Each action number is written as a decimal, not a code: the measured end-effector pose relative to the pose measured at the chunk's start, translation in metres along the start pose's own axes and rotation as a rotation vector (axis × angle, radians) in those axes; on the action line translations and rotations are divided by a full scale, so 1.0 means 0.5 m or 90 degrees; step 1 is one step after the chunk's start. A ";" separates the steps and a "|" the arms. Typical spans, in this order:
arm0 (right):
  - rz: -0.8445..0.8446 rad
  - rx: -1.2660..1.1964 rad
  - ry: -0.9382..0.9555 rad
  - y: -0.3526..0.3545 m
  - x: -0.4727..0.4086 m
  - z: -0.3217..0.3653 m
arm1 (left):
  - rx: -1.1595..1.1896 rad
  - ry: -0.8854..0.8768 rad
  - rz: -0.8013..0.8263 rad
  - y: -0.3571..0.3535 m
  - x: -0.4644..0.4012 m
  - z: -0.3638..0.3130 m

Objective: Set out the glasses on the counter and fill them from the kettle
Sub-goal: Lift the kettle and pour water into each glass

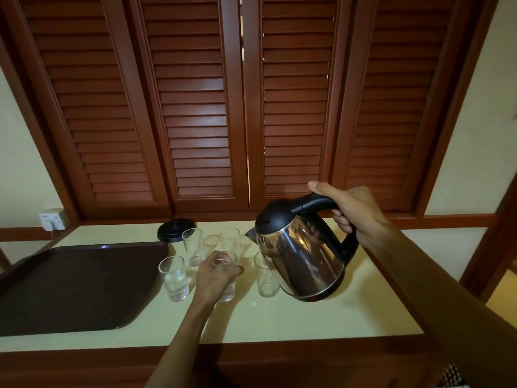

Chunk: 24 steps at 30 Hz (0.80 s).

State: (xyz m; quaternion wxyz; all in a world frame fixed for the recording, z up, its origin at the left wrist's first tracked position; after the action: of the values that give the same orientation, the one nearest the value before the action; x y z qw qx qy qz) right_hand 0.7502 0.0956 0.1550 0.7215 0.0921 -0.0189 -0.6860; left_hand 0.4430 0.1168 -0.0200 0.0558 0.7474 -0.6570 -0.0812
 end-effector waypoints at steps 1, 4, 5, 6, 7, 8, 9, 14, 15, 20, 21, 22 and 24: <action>0.001 0.003 0.003 0.003 0.002 0.001 | -0.008 0.000 -0.012 0.005 -0.002 0.008; -0.006 0.010 0.007 0.013 0.006 0.002 | -0.031 0.004 -0.031 0.012 -0.006 0.026; -0.009 0.011 0.008 0.017 0.008 0.001 | -0.032 0.002 -0.036 0.014 -0.008 0.028; -0.010 0.010 0.009 0.020 0.009 0.001 | -0.029 -0.001 -0.041 0.015 -0.008 0.030; -0.011 0.010 0.009 0.023 0.010 0.001 | -0.023 -0.002 -0.045 0.016 -0.009 0.032; -0.012 0.009 0.010 0.026 0.010 0.000 | -0.015 -0.003 -0.046 0.015 -0.009 0.035; -0.013 0.008 0.010 0.029 0.011 0.000 | -0.010 -0.006 -0.046 0.014 -0.009 0.037; -0.009 0.005 0.022 0.045 0.012 0.000 | -0.028 -0.044 -0.038 0.011 -0.007 0.030; -0.011 0.005 0.023 0.048 0.012 0.000 | -0.032 -0.053 -0.042 0.012 -0.008 0.029; -0.035 -0.003 0.023 0.067 0.012 -0.002 | -0.049 -0.072 -0.080 0.022 -0.020 0.019; -0.041 -0.003 0.022 0.070 0.012 -0.003 | -0.059 -0.090 -0.084 0.021 -0.019 0.005; -0.047 0.000 0.020 0.074 0.012 -0.003 | -0.074 -0.120 -0.093 0.018 -0.015 -0.015; -0.052 0.002 0.017 0.079 0.013 -0.003 | -0.122 -0.204 -0.122 0.010 0.003 -0.068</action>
State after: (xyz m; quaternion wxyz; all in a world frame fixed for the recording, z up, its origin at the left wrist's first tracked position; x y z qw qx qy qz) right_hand 0.7899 0.0911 0.1593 0.6928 0.1029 -0.0069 -0.7137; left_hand 0.4450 0.1140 0.0143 0.0131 0.7753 -0.5726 -0.2661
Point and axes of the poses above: each hand's wrist, its own x-axis away from the middle knuckle, its own y-axis out of the back of the hand, z = x × y, the point moved 9 cm from there along -x, towards the middle knuckle, and after that the axes turned 9 degrees about z, right-handed, at the moved point
